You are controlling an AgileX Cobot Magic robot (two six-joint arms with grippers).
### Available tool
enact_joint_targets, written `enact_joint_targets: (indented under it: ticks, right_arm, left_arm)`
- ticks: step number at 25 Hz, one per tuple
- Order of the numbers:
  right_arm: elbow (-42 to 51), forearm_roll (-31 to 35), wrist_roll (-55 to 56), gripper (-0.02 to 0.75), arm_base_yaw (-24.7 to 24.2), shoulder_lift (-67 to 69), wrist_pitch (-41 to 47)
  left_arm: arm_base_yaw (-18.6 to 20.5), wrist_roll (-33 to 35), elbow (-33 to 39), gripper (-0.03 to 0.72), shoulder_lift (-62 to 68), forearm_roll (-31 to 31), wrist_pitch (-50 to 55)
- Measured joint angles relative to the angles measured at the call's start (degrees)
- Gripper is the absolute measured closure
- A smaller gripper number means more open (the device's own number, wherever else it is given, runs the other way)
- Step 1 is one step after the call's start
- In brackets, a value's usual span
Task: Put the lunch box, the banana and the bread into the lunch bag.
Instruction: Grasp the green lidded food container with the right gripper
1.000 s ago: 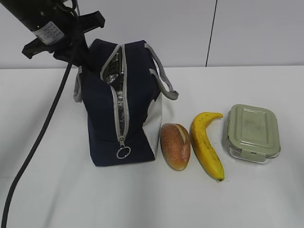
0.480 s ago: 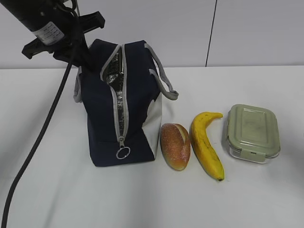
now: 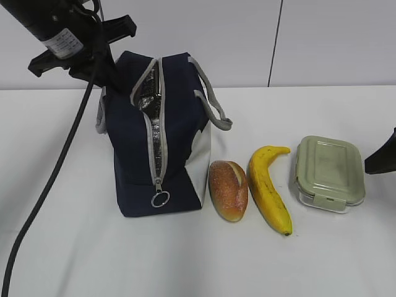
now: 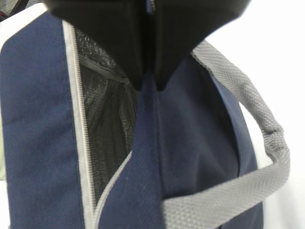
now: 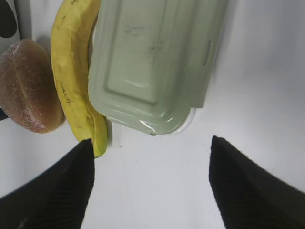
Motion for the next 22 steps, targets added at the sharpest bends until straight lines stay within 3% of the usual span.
enact_joint_targets:
  ticks: [8, 17, 22]
  right_arm:
    - [-9.7, 10.2, -8.8, 0.169, -9.1, 15.2, 12.0]
    - [-14.0, 7.5, -9.4, 0.169, -9.2, 22.0, 13.5]
    - [-14.0, 10.7, -9.5, 0.169, -9.2, 22.5, 13.2]
  left_arm:
    - [0.0, 0.0, 0.0, 0.687, 0.1, 0.0, 0.0]
    - [0.0, 0.0, 0.0, 0.687, 0.1, 0.0, 0.0]
    - [0.0, 0.0, 0.0, 0.687, 0.1, 0.0, 0.0]
